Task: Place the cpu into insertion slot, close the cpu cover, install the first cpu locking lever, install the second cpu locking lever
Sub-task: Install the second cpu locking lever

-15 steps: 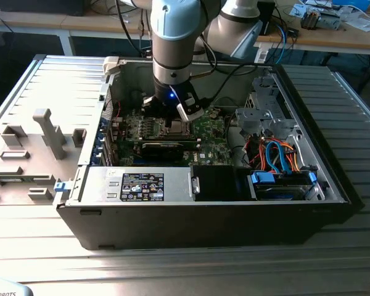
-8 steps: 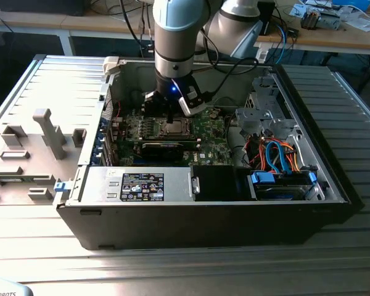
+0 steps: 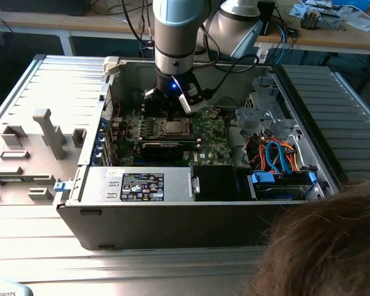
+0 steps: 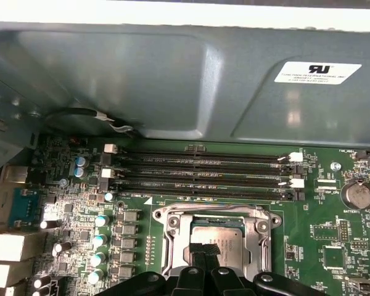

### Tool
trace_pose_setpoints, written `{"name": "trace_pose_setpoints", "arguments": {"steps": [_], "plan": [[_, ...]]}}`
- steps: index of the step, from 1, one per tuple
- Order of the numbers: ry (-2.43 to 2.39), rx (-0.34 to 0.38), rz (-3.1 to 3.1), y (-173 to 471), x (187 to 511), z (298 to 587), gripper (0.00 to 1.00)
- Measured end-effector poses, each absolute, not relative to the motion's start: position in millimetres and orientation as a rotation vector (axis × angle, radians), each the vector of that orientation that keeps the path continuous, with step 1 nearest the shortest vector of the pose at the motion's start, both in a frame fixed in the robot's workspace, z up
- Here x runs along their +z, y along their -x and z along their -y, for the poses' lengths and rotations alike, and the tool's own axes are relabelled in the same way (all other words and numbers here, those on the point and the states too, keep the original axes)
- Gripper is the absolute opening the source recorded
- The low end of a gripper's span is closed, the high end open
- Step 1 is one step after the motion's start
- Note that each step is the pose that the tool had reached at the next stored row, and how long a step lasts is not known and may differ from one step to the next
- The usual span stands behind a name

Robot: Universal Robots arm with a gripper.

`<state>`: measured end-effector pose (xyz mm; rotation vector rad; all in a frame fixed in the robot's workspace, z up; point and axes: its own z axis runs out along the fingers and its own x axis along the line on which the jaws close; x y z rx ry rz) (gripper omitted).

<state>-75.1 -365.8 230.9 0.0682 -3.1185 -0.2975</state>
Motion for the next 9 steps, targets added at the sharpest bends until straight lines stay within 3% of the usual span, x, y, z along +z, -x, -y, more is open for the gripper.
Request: {"name": "trace_pose_setpoints", "arguments": {"steps": [9], "plan": [[-0.068, -0.298, 3.118, 75.0, 239.6, 365.7, 0.11]]}}
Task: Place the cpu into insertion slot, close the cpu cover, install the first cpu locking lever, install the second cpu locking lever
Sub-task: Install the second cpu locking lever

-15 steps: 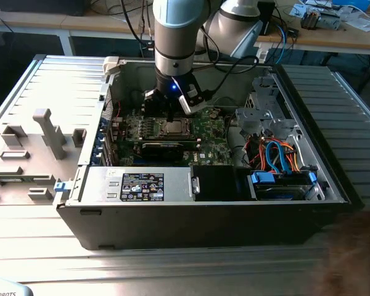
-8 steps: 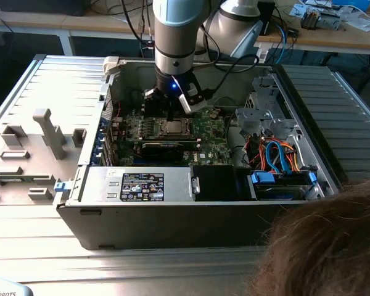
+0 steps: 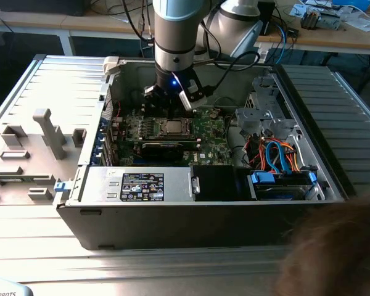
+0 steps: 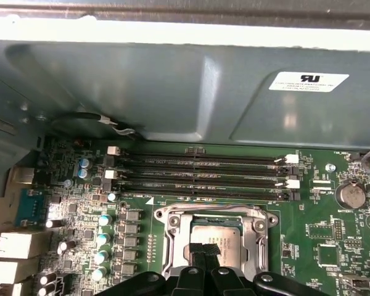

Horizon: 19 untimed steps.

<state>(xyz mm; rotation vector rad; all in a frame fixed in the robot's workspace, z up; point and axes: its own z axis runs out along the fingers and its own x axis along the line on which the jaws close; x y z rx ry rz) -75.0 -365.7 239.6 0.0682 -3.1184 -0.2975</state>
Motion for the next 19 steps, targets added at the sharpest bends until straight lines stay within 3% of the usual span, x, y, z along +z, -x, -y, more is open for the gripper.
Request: {"name": "trace_pose_setpoints", "arguments": {"steps": [6, 11, 19], "plan": [[-0.068, -0.284, 3.119, 74.4, 246.6, 364.8, 0.11], [-0.066, -0.141, 3.114, 68.7, 247.3, 358.5, 0.11], [-0.063, -0.104, 3.094, 60.0, 257.6, 352.7, 0.11]]}}
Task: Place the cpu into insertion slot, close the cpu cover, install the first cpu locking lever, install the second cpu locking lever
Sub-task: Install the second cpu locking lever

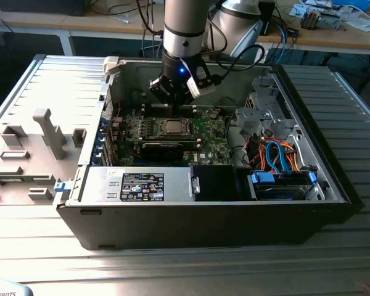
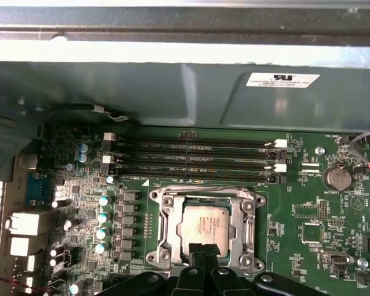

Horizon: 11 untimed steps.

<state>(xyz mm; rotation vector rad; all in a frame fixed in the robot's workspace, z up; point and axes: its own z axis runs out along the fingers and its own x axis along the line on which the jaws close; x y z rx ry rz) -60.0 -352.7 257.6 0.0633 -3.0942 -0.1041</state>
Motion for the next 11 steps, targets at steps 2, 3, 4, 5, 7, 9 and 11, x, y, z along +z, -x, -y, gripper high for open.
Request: {"name": "trace_pose_setpoints", "arguments": {"steps": [2, 3, 4, 5, 7, 9, 11], "plan": [[-0.063, -0.105, 3.094, 60.0, 258.7, 352.6, 0.11], [-0.063, -0.104, 3.094, 60.0, 258.9, 352.7, 0.11], [-0.063, -0.104, 3.094, 60.0, 259.1, 352.7, 0.11], [-0.063, -0.104, 3.094, 60.0, 259.5, 352.7, 0.11], [-0.063, -0.104, 3.094, 60.1, 260.6, 352.7, 0.11], [-0.063, -0.104, 3.094, 60.0, 261.4, 352.6, 0.11], [-0.063, -0.104, 3.094, 60.0, 261.9, 352.7, 0.11]]}}
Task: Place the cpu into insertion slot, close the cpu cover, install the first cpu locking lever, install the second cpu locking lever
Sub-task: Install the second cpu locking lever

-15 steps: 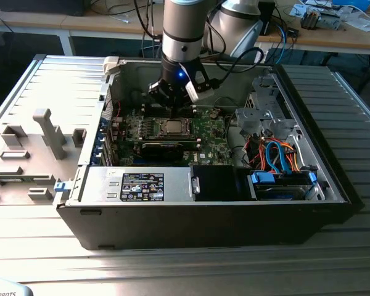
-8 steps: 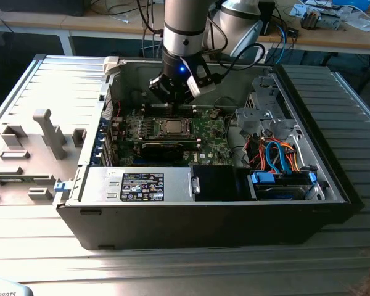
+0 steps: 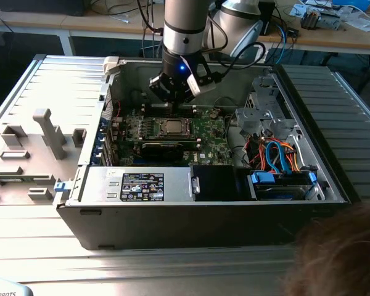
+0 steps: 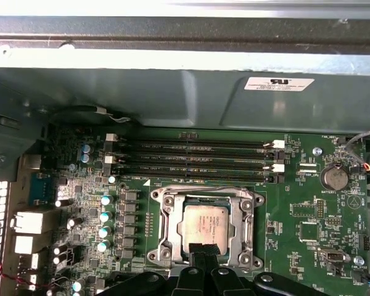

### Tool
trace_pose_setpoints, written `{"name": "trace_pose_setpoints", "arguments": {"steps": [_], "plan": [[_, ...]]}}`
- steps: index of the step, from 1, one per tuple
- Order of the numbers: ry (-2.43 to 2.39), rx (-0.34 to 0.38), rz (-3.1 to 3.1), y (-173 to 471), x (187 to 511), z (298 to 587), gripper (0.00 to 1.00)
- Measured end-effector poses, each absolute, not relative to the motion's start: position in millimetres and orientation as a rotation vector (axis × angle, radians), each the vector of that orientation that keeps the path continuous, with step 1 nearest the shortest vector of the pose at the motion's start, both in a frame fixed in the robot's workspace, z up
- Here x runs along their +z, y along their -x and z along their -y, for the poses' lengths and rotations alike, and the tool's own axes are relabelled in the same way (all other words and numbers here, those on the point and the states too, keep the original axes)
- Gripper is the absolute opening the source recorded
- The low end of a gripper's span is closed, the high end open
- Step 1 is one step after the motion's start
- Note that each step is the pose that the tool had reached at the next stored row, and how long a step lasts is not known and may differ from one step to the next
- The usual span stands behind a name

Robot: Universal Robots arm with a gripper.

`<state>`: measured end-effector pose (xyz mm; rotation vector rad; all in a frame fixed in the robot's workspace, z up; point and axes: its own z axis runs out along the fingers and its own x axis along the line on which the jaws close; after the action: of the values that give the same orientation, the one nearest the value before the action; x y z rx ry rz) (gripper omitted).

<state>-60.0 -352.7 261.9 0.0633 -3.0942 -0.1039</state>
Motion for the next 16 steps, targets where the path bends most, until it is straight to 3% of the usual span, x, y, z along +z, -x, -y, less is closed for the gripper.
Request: {"name": "trace_pose_setpoints", "arguments": {"steps": [16], "plan": [[-0.063, -0.104, 3.094, 60.0, 266.4, 352.6, 0.11]]}}
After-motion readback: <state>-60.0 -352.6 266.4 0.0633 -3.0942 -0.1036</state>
